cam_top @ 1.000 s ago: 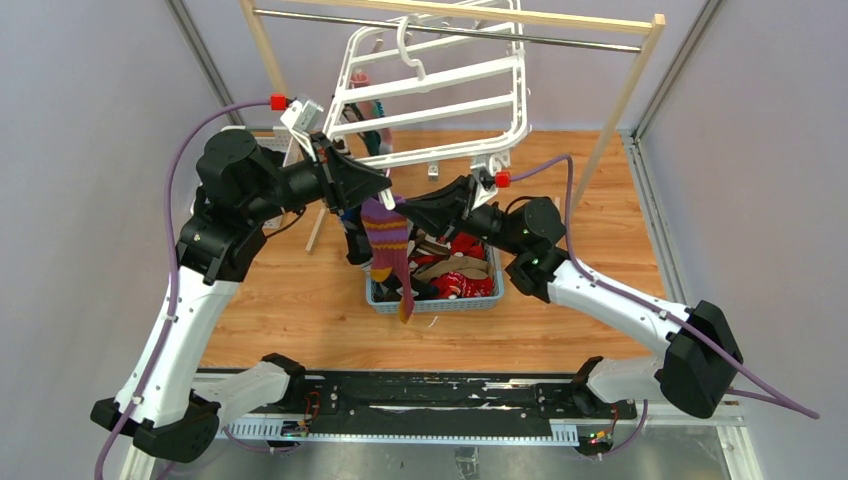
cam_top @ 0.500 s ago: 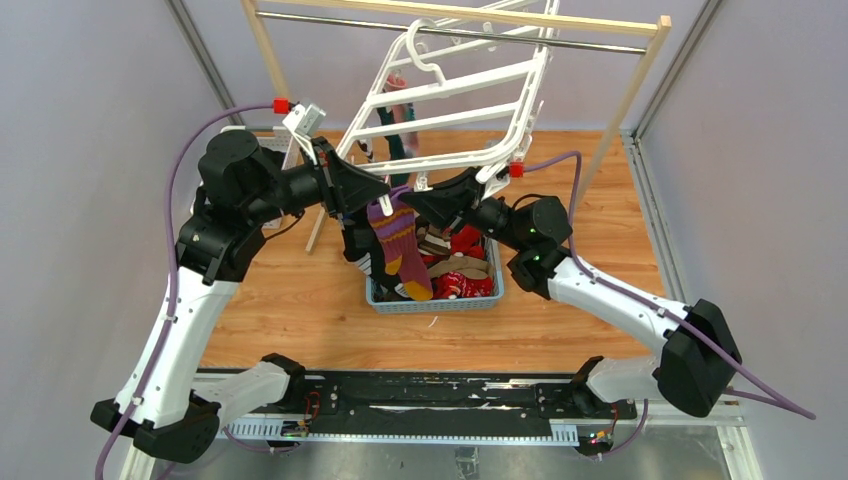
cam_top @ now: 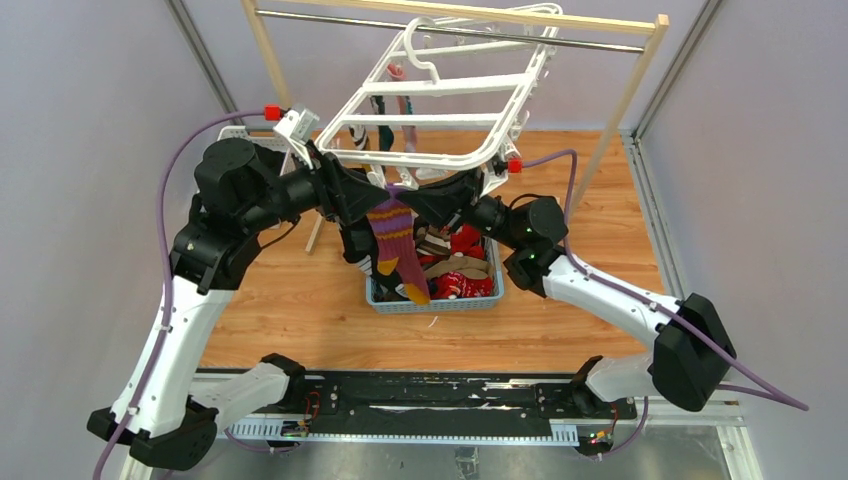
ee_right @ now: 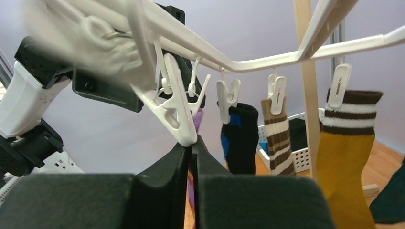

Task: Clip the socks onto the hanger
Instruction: Clamp the sock onto the hanger, then open the clamp at the hanger.

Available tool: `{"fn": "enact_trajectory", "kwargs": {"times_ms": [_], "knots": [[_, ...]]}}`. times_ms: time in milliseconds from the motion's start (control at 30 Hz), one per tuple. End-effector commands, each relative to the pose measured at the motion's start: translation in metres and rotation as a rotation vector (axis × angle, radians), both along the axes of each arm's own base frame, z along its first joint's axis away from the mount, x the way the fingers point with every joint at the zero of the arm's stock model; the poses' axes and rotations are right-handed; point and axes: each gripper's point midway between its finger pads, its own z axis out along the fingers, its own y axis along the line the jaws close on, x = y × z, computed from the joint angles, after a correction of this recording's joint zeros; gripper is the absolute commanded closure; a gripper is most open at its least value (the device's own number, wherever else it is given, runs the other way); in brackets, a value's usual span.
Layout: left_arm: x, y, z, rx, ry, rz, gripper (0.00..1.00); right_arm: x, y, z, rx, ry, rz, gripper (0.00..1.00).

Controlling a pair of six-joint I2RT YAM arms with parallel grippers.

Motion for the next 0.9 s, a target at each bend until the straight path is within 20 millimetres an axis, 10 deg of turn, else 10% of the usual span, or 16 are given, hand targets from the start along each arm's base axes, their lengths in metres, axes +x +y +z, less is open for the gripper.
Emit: {"fn": "enact_trajectory", "kwargs": {"times_ms": [0, 233, 867], "knots": [[0.004, 0.011, -0.003, 0.013, -0.006, 0.082, 0.36, 0.003, -0.003, 0.010, 0.042, 0.000, 0.002, 0.89], [0.007, 0.018, -0.003, 0.009, -0.032, 0.129, 0.38, 0.001, -0.005, -0.009, 0.035, 0.027, -0.083, 0.60], [-0.016, 0.007, -0.033, 0.043, -0.015, -0.016, 0.44, -0.001, -0.061, -0.020, -0.049, -0.146, -0.849, 0.48]]}}
